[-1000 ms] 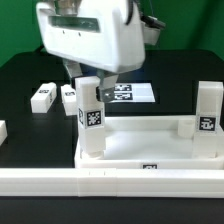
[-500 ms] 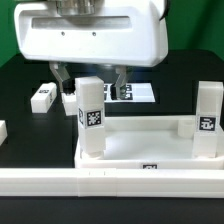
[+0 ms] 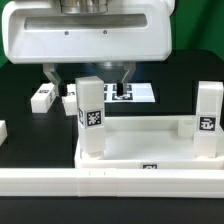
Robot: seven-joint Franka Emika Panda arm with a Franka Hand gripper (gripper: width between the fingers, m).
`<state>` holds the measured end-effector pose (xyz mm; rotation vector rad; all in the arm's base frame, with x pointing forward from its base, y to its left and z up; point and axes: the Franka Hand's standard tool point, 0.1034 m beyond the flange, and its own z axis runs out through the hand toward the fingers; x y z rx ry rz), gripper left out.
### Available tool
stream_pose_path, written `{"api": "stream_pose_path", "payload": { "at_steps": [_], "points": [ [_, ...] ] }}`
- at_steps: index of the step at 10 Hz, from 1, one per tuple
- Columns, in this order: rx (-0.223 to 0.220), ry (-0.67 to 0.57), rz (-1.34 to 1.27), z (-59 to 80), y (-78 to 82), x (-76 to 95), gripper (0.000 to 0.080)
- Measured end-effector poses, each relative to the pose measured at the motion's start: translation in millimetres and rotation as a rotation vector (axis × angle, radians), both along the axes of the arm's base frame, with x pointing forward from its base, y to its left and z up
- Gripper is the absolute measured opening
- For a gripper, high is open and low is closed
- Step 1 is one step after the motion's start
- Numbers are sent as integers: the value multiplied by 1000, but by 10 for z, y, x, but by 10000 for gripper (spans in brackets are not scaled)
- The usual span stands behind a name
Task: Assemble desk
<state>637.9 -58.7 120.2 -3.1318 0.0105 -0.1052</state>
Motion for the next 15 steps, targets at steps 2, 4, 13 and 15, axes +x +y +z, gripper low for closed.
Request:
{"api": "stream_pose_path", "payload": {
  "at_steps": [2, 4, 13, 15],
  "points": [
    [-8, 3, 114, -19, -19, -21, 649],
    [-10, 3, 161, -27, -24, -28, 511],
    [31, 3, -279, -32, -32, -32, 288],
    [65, -1, -521, -42, -57, -35, 288]
  ]
}}
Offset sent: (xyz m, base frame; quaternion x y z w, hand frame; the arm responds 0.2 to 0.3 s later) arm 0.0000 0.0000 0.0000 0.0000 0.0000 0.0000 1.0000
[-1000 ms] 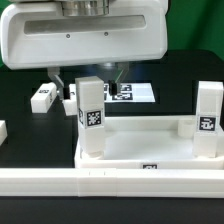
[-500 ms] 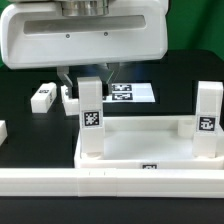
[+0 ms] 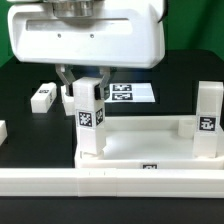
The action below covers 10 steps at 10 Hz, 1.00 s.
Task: Assemble desk
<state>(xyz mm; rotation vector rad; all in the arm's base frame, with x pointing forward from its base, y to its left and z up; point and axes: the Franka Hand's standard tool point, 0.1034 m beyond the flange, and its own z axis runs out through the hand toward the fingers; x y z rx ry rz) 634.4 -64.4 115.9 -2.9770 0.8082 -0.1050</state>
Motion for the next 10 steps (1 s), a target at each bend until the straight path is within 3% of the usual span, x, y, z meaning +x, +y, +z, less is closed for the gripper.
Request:
{"api": "stream_pose_path", "payload": {
  "at_steps": [5, 9, 10],
  "points": [
    [54, 21, -544, -7, 3, 1, 289],
    [72, 29, -725, -7, 18, 4, 290],
    [75, 29, -716, -8, 24, 5, 366]
  ]
}}
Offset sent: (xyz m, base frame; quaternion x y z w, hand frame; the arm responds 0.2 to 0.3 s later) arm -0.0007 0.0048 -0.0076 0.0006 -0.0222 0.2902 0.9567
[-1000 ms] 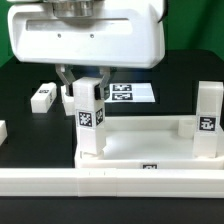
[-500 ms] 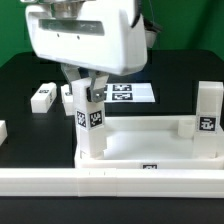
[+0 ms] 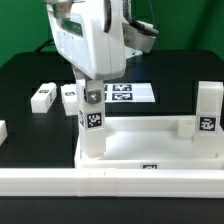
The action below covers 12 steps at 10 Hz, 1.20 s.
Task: Assemble desk
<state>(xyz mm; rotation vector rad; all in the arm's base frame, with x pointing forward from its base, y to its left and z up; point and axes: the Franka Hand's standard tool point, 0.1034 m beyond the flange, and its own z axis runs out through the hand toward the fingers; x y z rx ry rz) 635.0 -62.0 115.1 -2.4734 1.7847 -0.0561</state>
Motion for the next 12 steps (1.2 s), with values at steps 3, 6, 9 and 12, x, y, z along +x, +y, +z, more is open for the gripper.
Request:
{"api": "stream_pose_path", "payload": {
  "at_steps": [3, 6, 9, 12],
  "points": [
    [-11, 1, 168, -8, 7, -8, 619],
    [-45, -13, 525, -16, 4, -8, 648],
    [-82, -18, 838, -13, 15, 9, 649],
    [-115, -14, 1107, -2, 17, 21, 649]
  ]
}}
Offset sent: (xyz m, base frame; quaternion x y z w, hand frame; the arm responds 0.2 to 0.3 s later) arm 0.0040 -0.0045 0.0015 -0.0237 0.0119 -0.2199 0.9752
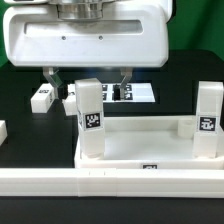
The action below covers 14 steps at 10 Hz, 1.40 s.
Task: Assemble desk
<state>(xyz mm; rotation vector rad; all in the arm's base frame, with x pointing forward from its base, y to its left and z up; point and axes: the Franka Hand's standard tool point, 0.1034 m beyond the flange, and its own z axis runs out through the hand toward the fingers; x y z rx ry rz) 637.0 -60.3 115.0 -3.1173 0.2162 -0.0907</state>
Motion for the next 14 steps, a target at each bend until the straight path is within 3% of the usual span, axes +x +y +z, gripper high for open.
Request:
{"api": "stream_pose_path", "payload": {
  "at_steps": [3, 6, 7, 8, 9, 11, 14],
  "points": [
    [-26, -3, 238, -4, 0, 2, 649],
    [-25, -3, 251, -6, -4, 0, 621],
    [-25, -3, 250, -6, -5, 0, 449],
    [-25, -3, 250, -6, -5, 0, 449],
    [-24, -3, 236, -6, -4, 0, 285],
    [-19, -3, 209, -6, -3, 0, 288],
    [6, -5, -101, -10, -7, -2, 288]
  ]
}}
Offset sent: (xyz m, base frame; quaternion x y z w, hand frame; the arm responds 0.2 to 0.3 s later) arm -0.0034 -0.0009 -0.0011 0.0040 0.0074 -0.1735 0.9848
